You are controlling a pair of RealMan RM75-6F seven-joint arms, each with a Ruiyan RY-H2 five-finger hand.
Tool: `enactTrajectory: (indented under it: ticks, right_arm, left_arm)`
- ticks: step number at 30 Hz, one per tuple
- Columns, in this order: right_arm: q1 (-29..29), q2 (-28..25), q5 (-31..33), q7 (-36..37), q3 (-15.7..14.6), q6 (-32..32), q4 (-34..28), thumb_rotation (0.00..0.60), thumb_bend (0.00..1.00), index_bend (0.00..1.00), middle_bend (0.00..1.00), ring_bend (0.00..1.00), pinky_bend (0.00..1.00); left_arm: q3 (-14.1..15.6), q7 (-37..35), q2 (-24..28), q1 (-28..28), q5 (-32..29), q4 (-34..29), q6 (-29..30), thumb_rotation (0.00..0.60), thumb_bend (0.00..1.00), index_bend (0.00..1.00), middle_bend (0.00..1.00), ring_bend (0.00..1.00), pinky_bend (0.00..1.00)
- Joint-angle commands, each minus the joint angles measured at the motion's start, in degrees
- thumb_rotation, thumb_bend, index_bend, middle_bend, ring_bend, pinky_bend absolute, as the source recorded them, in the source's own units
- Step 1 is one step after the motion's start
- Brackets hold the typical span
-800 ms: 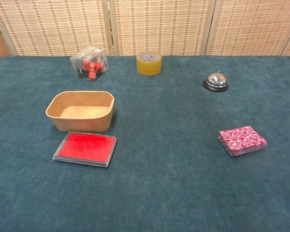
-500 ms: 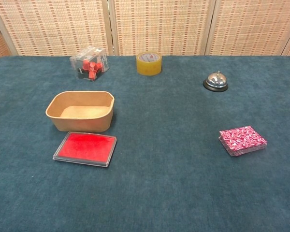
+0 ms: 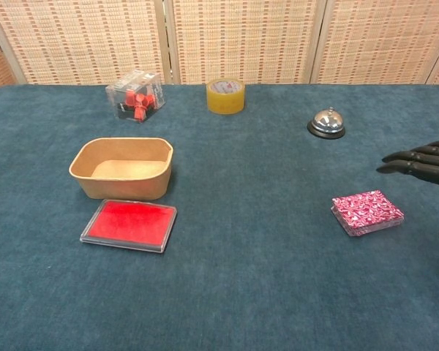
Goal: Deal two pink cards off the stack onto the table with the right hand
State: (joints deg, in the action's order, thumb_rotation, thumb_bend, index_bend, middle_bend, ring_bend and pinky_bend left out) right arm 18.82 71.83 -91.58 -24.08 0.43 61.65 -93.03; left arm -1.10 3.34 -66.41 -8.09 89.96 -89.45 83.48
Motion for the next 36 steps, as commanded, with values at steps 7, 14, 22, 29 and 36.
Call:
enactTrajectory:
  ticks: [7,14,22,29,36]
  right_arm:
    - [5.7,5.8,11.0,-8.8,4.4,-8.1,1.0,0.6,0.3,0.05,0.05,0.0,0.0]
    - [8.8,7.9,17.8,-8.3,5.2,-12.5,3.0,0.6,0.3,0.06,0.09,0.0,0.0]
    - [10.1,8.7,19.7,-8.5,4.6,-11.7,3.7,0.6,0.3,0.15,0.13,0.0,0.0]
    - [11.1,9.6,21.7,-9.8,4.0,-11.0,4.5,0.6,0.3,0.21,0.16,0.0,0.0]
    - [11.6,9.6,22.7,-10.2,3.1,-10.1,4.2,0.6,0.3,0.21,0.17,0.0,0.0]
  left_arm:
    - [0.1,-0.3,0.5,-0.2,-0.5,-0.4,-0.6,0.6,0.46,0.0,0.0,0.0,0.05]
    - [0.2,-0.5,1.0,0.0,-0.7,-0.8,-0.4,0.6,0.46,0.0,0.0,0.0,0.05]
    - [0.4,-1.0,0.9,0.3,-0.4,-0.4,0.2,0.6,0.46,0.0,0.0,0.0,0.05]
    - [0.6,-0.8,1.1,0.3,-0.3,-0.7,0.2,0.6,0.46,0.0,0.0,0.0,0.05]
    - [0.5,-0.9,1.1,0.1,-0.6,-0.8,-0.2,0.6,0.46,0.0,0.0,0.0,0.05]
